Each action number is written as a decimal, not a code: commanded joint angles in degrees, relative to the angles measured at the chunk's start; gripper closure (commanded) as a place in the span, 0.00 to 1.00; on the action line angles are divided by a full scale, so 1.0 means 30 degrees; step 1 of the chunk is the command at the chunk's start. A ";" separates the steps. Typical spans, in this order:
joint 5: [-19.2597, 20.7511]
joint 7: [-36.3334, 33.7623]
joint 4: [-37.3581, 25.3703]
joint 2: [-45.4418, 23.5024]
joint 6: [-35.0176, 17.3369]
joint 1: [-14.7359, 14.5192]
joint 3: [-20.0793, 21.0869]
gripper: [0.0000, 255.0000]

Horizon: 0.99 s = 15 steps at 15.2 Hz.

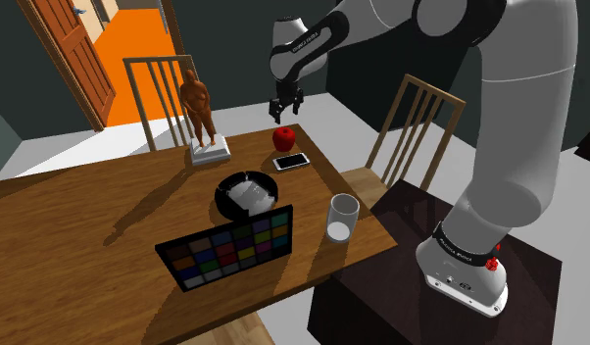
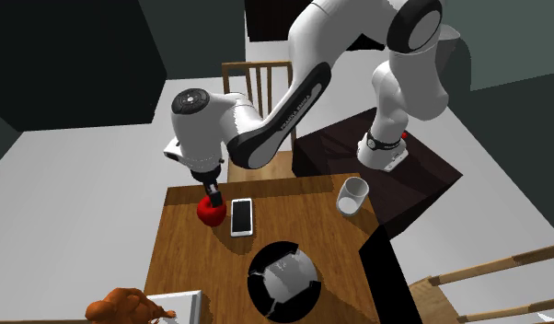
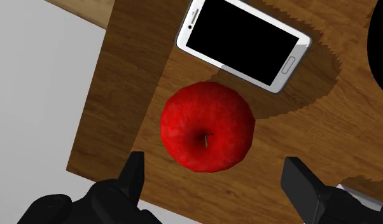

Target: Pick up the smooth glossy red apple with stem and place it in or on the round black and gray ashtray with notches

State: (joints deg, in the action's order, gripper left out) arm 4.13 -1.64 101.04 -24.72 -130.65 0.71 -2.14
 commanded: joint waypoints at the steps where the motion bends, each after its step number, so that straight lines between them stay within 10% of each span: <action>1: 0.0062 -0.0153 -0.0691 -0.0916 -0.0248 -0.0060 -0.0020 0.00; 15: 0.0071 -0.0158 -0.0623 -0.2012 -0.1414 0.0010 -0.0042 0.00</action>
State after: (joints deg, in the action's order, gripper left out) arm 4.34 -2.12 99.17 -30.76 -134.89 0.74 -2.26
